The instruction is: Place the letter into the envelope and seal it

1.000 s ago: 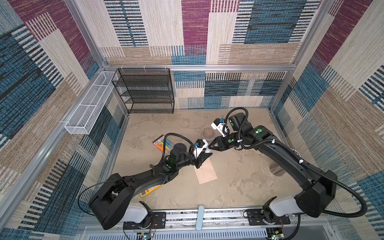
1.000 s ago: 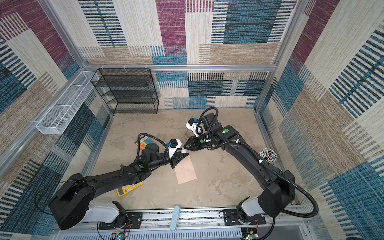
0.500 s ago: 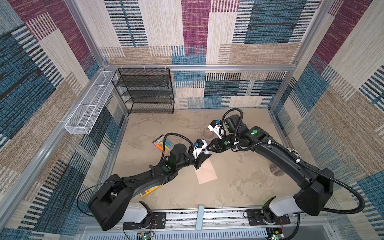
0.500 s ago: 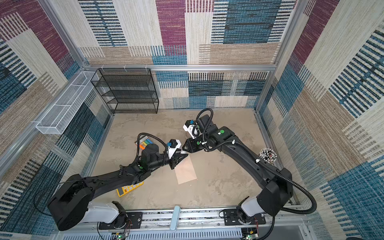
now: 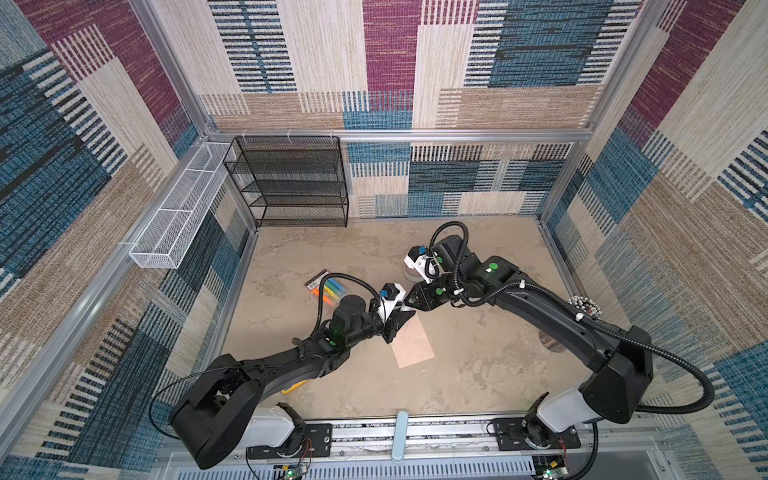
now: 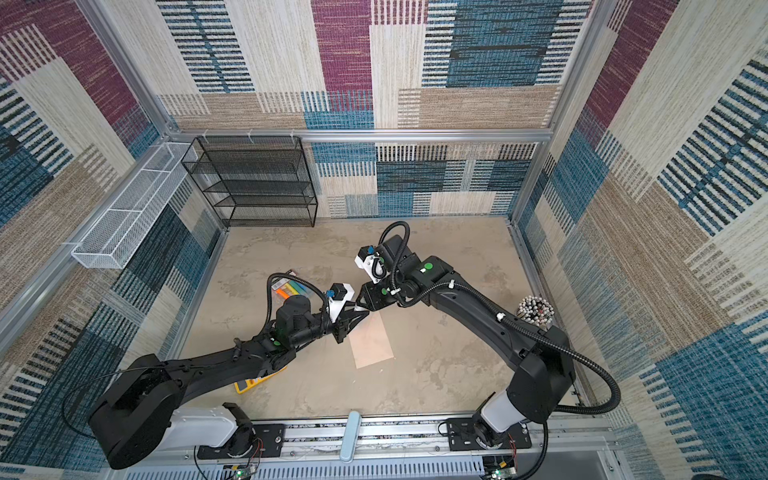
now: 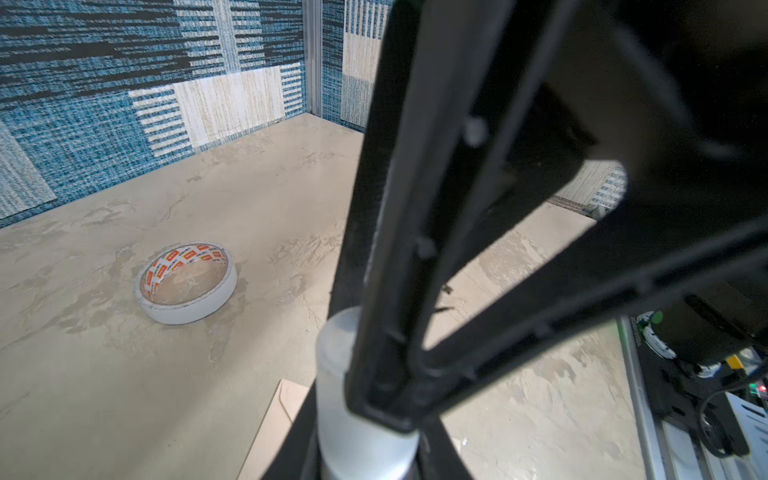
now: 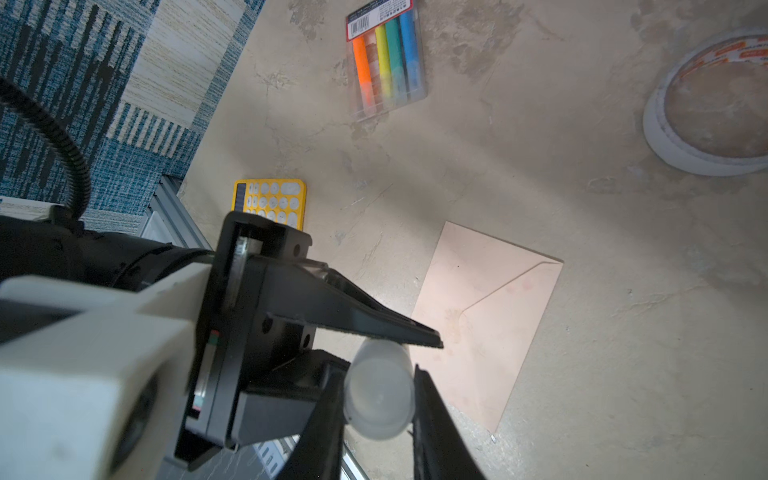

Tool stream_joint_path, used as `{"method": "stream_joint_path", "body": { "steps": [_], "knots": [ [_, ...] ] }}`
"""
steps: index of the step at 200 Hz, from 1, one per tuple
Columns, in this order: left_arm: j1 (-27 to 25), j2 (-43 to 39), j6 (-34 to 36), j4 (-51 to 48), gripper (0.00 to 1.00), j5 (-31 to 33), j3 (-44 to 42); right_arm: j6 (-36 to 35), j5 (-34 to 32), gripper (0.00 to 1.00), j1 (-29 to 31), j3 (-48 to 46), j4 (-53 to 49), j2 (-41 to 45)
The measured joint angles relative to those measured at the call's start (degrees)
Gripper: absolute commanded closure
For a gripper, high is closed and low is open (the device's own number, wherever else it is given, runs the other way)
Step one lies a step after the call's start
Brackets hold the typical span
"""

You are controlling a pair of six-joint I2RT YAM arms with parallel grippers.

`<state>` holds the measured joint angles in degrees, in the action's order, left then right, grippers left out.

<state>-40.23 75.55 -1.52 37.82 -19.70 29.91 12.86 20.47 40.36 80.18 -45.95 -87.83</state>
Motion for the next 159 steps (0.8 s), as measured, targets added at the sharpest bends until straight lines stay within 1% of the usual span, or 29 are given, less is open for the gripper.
{"method": "stream_joint_path", "body": {
  "steps": [29,80,117,159],
  "knots": [
    [0.7,-0.8,-1.3,-0.7,1.0,0.5,-0.5,0.0,-0.6,0.77,0.8,-0.1,1.6,-1.2],
    [1.2,-2.5,-1.7,-6.8,1.0,1.5,-0.6,1.2,-1.6,0.78,2.0,-0.3,2.7,-3.2],
    [1.5,-2.7,-2.0,-9.0,1.0,1.8,-0.6,2.1,-3.7,0.8,3.7,-0.3,3.0,-4.2],
    [1.7,-2.8,-2.8,-9.8,1.0,3.1,-0.7,2.5,-8.0,0.8,5.6,0.7,3.0,-5.9]
  ]
}}
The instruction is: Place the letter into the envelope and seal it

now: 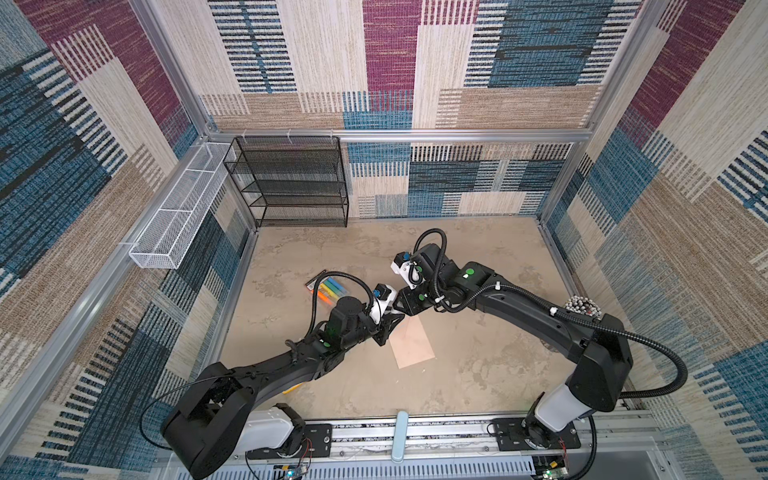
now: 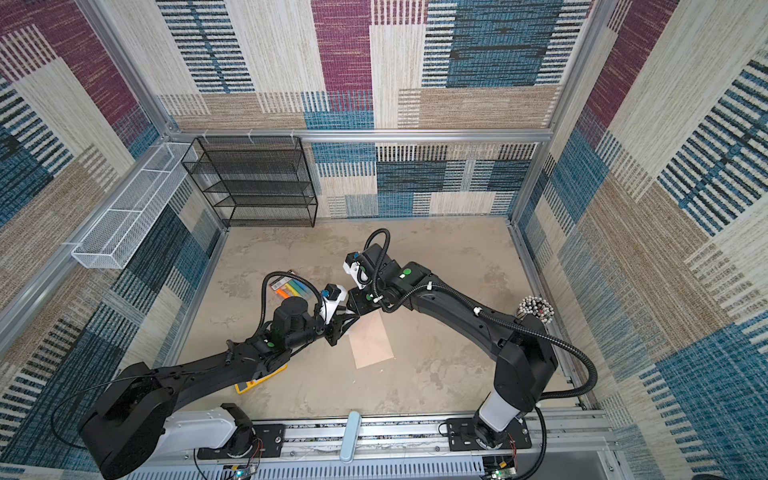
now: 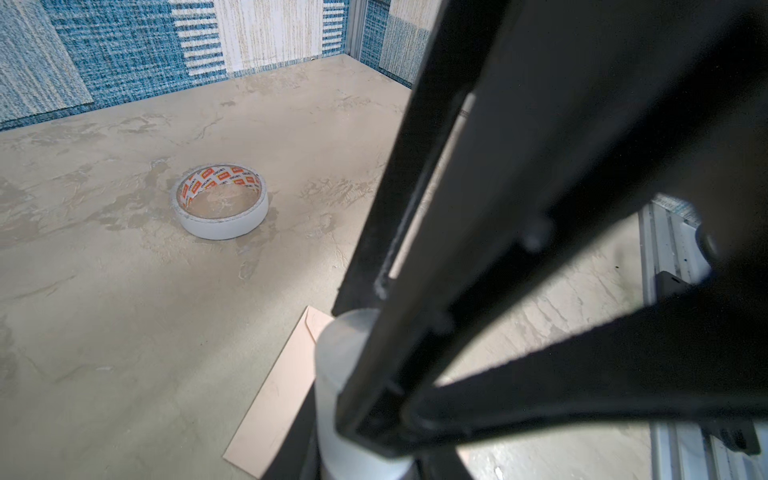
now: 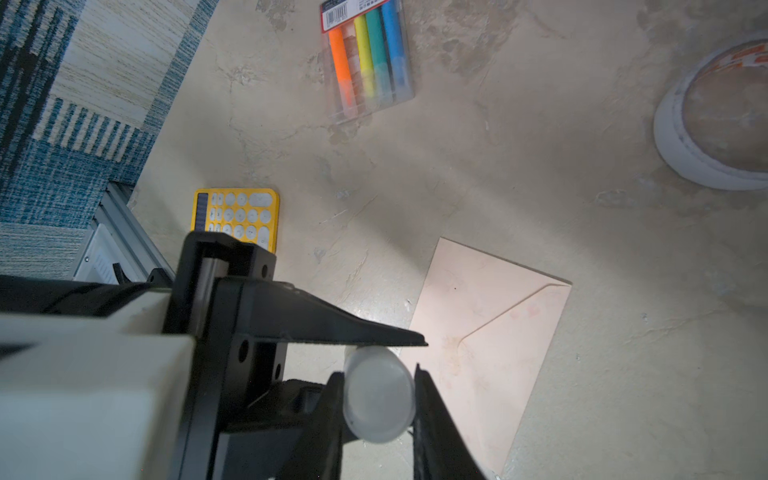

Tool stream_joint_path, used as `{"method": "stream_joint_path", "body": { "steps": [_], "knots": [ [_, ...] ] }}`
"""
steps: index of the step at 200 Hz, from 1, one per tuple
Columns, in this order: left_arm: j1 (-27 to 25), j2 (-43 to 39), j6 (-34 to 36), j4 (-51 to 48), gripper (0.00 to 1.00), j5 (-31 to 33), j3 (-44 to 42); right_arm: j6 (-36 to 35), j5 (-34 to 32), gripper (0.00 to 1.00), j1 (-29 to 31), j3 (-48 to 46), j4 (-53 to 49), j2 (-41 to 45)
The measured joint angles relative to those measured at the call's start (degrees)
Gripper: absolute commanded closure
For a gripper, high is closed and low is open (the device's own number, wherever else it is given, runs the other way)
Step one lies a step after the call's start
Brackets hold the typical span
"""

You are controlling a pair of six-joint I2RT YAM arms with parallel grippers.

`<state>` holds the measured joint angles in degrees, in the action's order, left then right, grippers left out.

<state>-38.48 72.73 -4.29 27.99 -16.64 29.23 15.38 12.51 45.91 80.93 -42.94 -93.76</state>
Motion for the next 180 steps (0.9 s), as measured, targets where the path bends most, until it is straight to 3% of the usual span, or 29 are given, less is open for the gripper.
{"method": "stream_joint_path", "body": {
  "steps": [38,120,180],
  "knots": [
    [0.4,-0.8,0.0,-3.7,1.0,0.2,0.0,0.0,-0.7,0.8,0.6,0.3,0.0,-1.0],
    [0.4,-4.3,0.5,-1.1,1.0,1.0,-1.6,0.0,1.5,0.8,0.6,0.9,0.7,0.7],
    [0.4,-4.6,1.3,0.3,1.0,1.2,-1.7,0.0,0.9,0.7,0.6,1.0,1.0,1.8]
  ]
}}
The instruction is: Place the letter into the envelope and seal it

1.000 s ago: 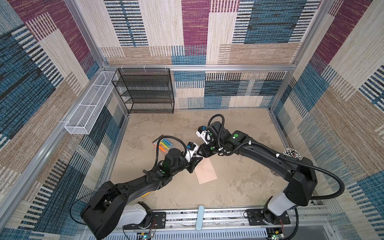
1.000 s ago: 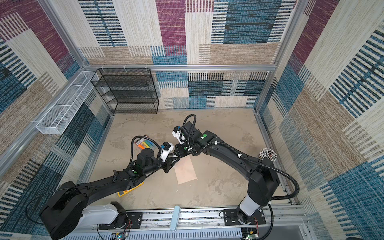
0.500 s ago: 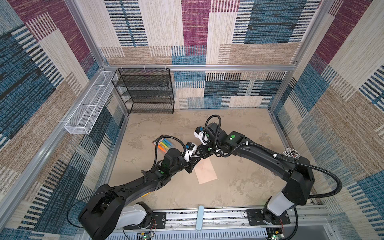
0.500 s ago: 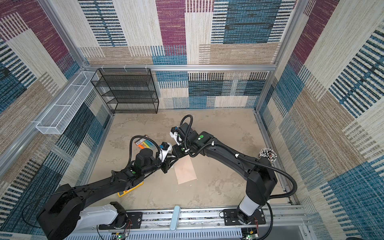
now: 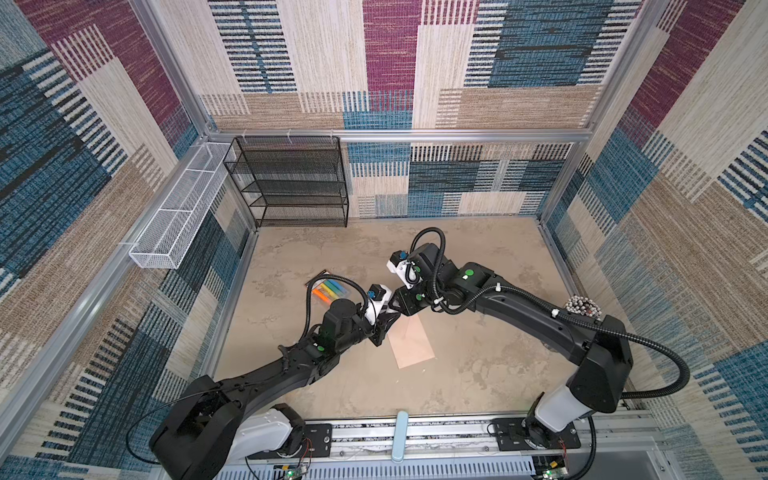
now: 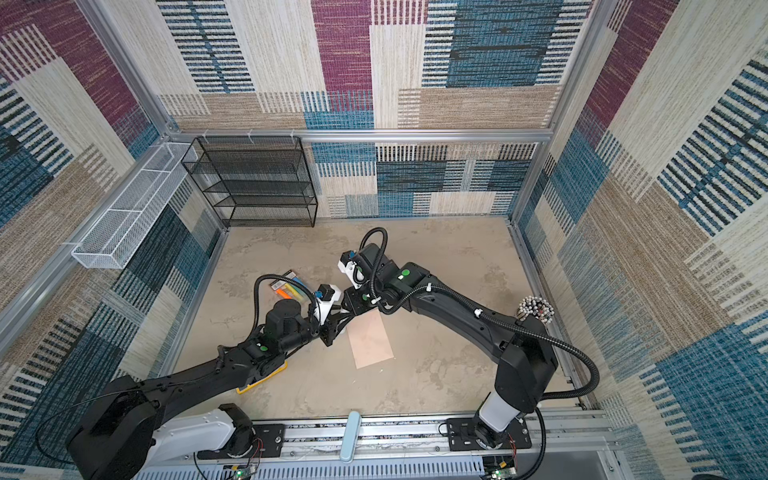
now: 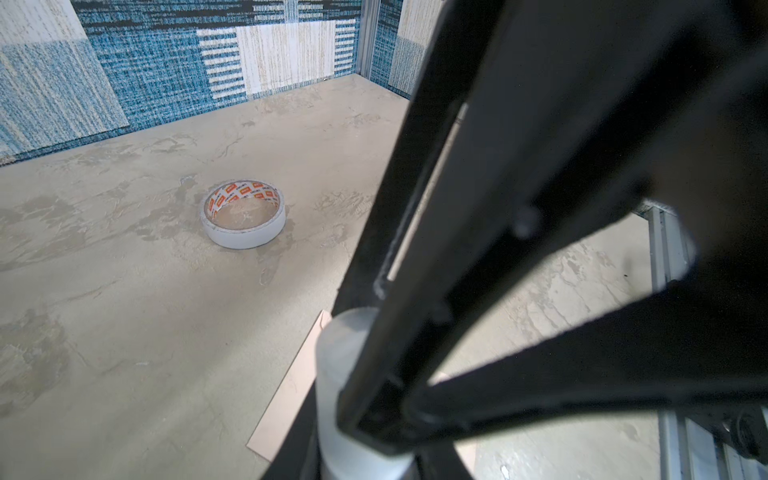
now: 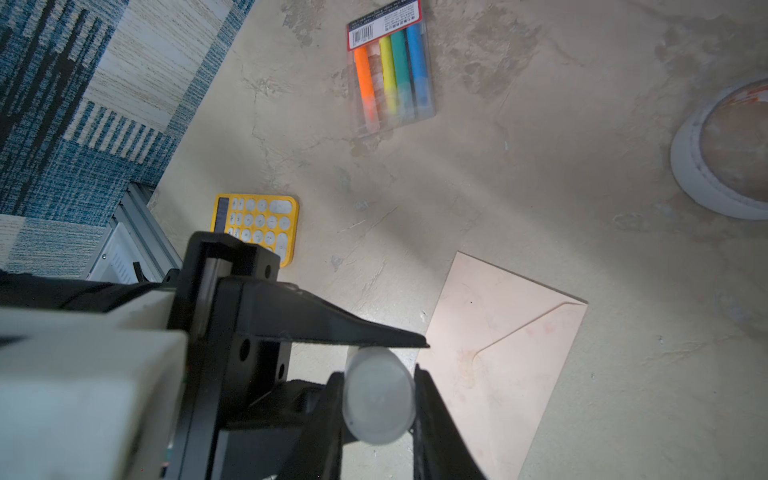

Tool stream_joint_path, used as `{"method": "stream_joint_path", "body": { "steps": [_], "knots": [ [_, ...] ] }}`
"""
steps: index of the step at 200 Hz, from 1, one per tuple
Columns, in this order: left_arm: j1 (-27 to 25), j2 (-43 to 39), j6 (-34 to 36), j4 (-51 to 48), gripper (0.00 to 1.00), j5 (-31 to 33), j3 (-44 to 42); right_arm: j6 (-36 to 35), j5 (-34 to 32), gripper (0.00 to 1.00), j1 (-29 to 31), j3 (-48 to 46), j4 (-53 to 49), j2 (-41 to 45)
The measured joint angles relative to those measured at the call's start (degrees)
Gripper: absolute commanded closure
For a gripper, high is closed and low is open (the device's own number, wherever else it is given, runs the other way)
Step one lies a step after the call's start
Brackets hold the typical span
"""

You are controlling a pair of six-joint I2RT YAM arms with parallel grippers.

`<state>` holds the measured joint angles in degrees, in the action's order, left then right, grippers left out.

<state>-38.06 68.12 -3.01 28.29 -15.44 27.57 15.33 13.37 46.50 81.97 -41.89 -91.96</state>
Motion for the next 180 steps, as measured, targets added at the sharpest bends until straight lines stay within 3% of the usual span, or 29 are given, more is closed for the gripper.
{"method": "stream_joint_path", "body": {
  "steps": [129,180],
  "knots": [
    [-0.1,-1.0,3.1,13.5,1.0,-1.3,0.1,-0.6,-3.8,0.48,0.4,14.1,-11.7,-1.9],
    [-0.1,-1.6,3.2,14.3,1.0,-2.0,-0.1,-0.4,-8.1,0.44,-0.3,18.6,-12.4,-1.2]
  ]
}}
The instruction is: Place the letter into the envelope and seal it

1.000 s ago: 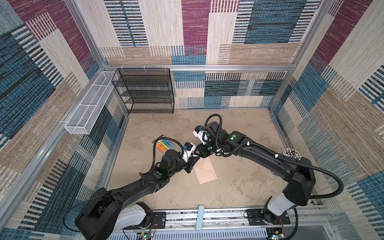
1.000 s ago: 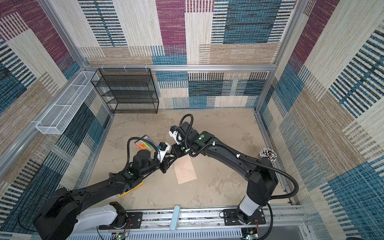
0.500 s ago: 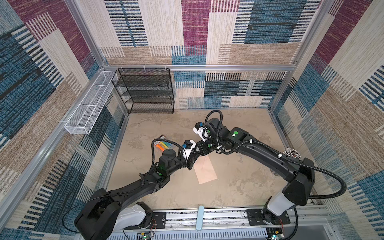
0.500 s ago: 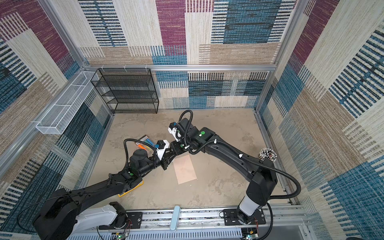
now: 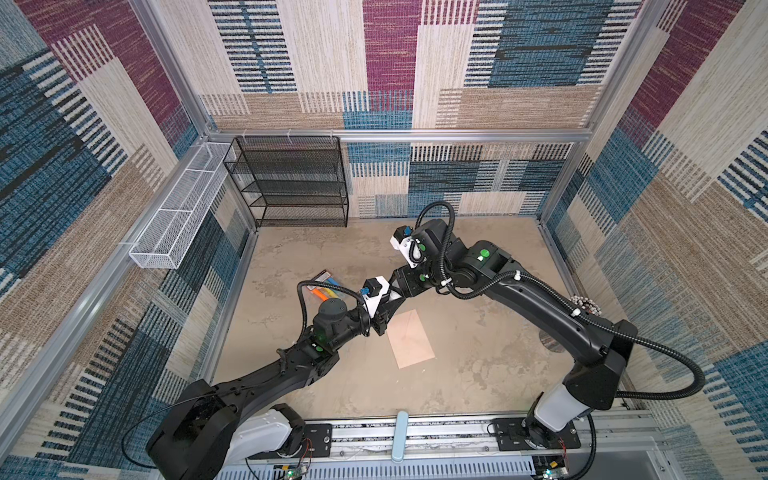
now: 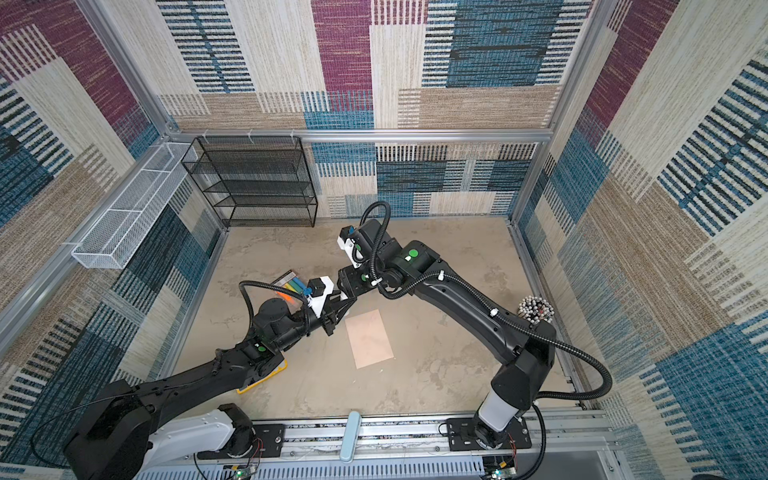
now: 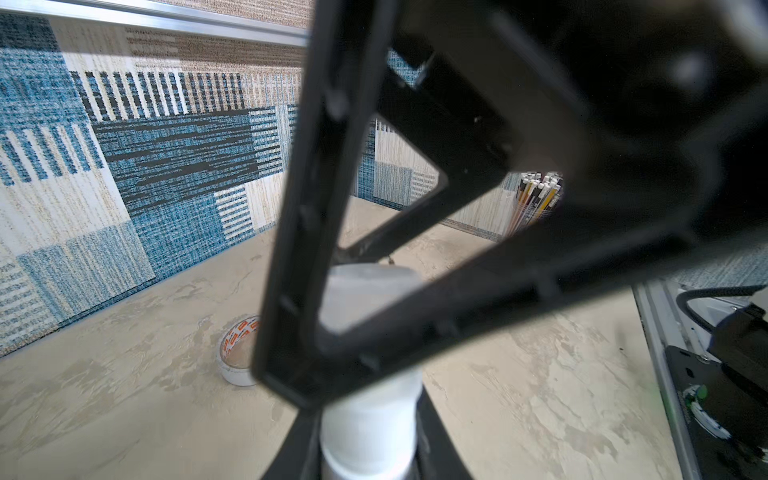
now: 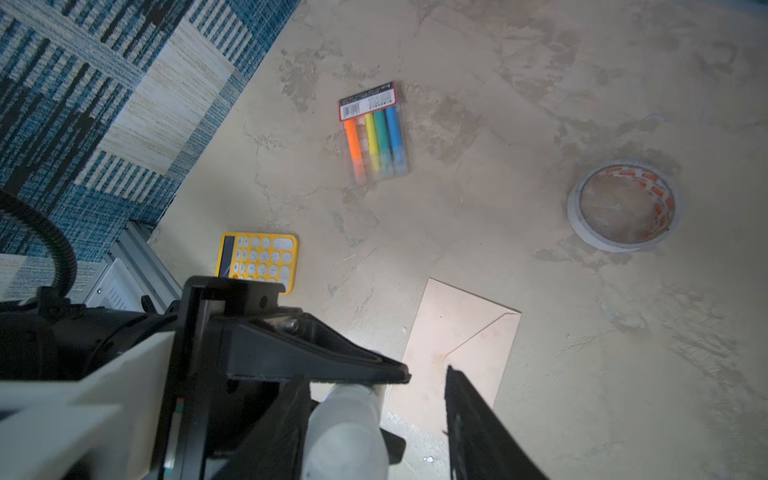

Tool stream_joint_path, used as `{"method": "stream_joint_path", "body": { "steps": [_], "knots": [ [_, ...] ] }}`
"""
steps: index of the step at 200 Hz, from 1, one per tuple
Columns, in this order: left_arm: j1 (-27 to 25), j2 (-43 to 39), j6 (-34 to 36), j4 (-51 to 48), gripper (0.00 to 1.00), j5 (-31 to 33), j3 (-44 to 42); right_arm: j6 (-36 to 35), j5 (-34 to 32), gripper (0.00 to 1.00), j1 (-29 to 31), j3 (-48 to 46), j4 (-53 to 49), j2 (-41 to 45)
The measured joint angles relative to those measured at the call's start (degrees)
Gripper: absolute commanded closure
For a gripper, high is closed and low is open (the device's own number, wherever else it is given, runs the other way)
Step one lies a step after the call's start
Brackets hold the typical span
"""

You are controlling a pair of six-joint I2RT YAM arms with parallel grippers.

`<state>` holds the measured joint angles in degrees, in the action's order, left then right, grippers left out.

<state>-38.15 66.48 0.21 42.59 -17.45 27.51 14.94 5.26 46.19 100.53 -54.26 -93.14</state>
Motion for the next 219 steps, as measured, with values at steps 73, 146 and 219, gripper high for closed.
{"method": "stream_joint_path", "body": {
  "steps": [73,146,219],
  "knots": [
    [0.0,-4.1,-0.1,-5.7,1.0,0.7,-0.4,0.9,-1.9,0.44,-3.1,-4.5,5.1,6.4],
    [0.0,-7.8,-0.9,-15.4,1.0,6.6,-1.2,2.0,0.3,0.44,-7.8,-14.9,10.3,8.7],
    [0.3,-3.8,-4.3,-17.0,1.0,20.0,-3.3,2.9,0.3,0.44,-8.9,-18.3,13.0,9.9]
  ]
}}
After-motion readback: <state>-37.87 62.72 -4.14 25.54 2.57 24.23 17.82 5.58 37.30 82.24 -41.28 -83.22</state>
